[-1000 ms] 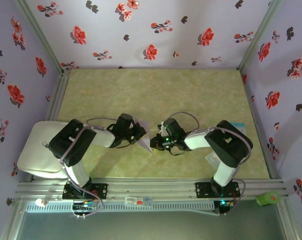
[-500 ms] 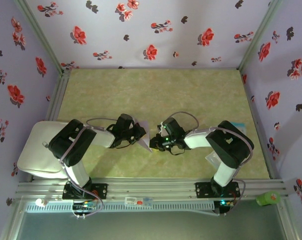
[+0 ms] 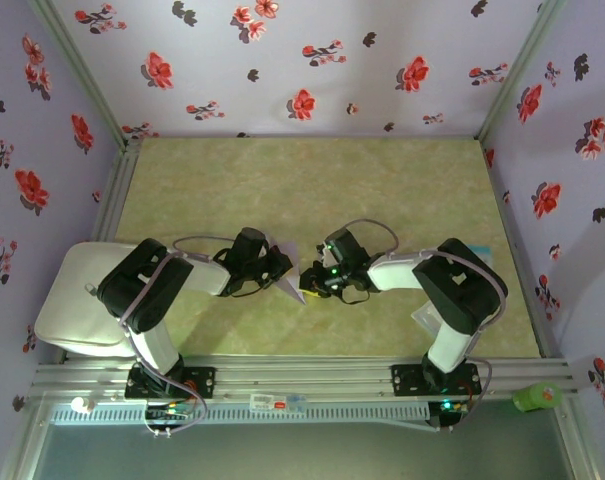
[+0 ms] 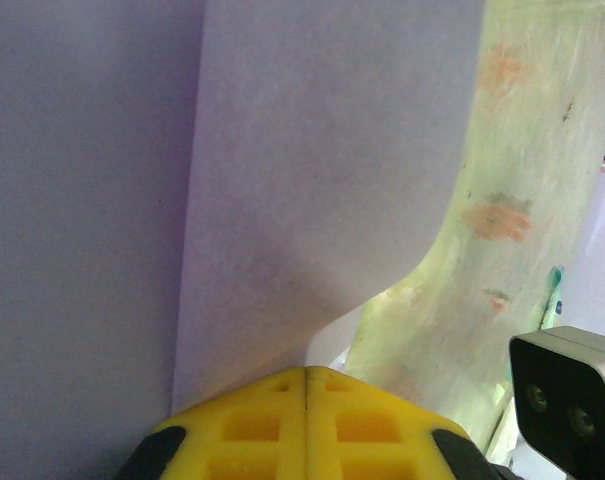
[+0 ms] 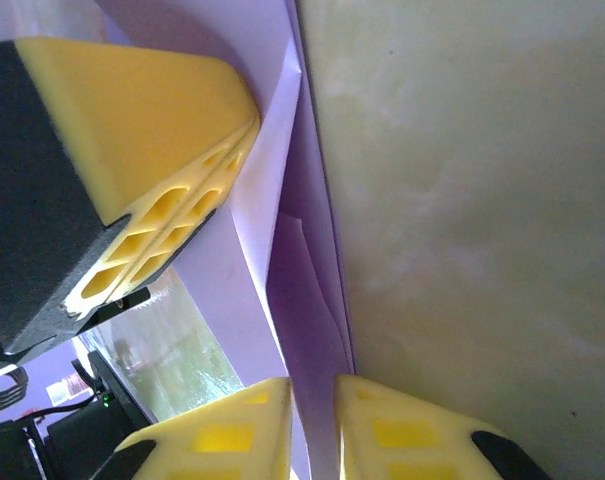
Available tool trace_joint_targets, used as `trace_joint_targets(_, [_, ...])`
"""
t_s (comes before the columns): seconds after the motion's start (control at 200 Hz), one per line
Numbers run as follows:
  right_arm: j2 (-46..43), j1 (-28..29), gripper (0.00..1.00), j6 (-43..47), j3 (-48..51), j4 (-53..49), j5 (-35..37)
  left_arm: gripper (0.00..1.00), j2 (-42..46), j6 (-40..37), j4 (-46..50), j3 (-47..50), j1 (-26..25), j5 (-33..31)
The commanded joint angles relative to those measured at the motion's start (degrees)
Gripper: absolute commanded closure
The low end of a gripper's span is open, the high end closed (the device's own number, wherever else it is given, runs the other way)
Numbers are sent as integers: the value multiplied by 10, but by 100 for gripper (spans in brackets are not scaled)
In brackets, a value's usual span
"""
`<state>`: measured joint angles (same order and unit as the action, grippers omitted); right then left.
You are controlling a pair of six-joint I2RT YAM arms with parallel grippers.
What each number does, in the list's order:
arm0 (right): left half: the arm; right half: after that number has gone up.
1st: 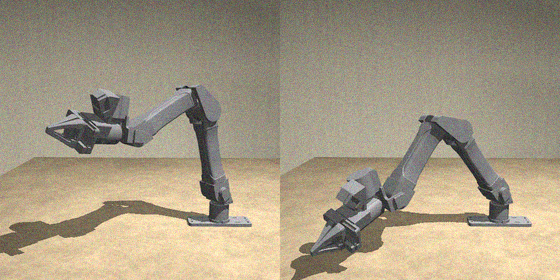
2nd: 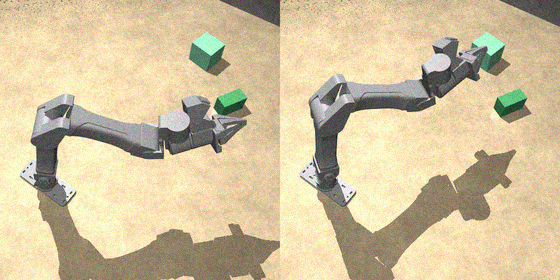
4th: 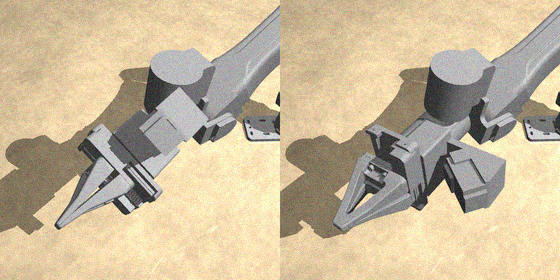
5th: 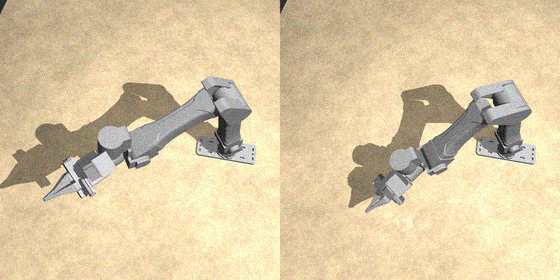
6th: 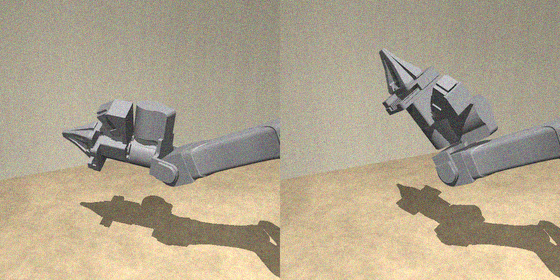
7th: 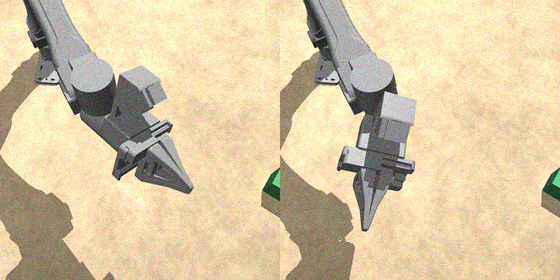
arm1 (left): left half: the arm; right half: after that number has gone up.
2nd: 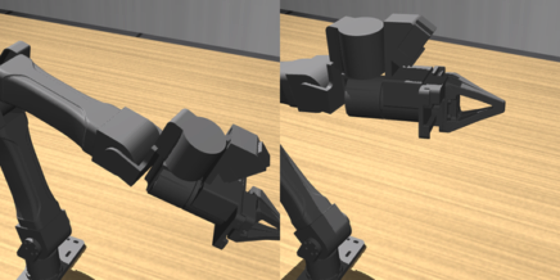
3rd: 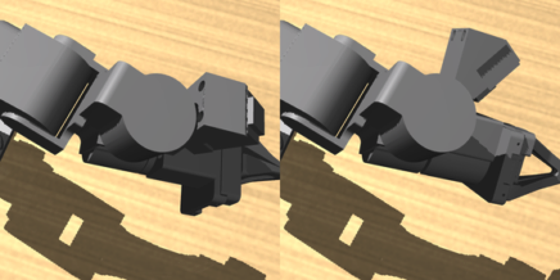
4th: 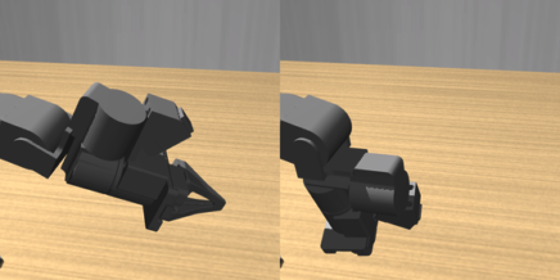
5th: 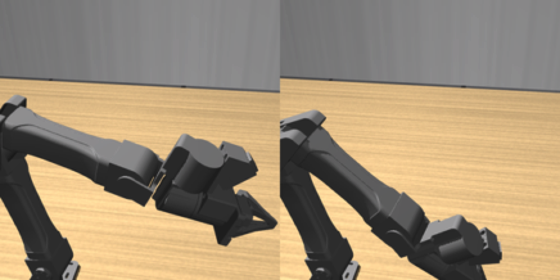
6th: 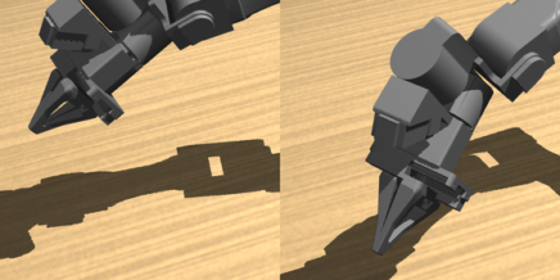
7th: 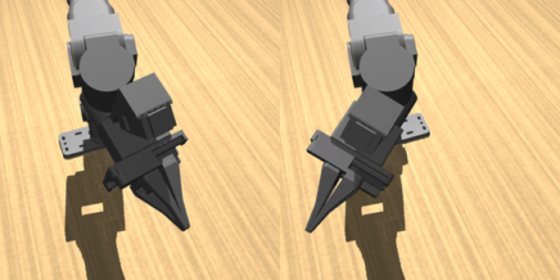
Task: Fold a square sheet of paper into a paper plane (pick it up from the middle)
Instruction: Fourth fold the wing at the center of the table.
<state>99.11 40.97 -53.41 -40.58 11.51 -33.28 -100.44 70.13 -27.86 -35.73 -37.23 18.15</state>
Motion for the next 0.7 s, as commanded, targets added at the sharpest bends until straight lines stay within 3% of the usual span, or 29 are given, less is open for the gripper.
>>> trace_joint_targets(0.0, [13, -4, 86, -12, -8, 13, -12, 97, -15, 0, 32, 15, 5, -19])
trace_joint_targets(0.34, [24, -3, 93, -24, 22, 47, -38, 96, -17, 4, 27, 20, 5, -19])
trace_joint_targets(0.695, [11, -3, 91, -15, 41, 49, -61, 97, -19, 15, 9, 32, 5, -23])
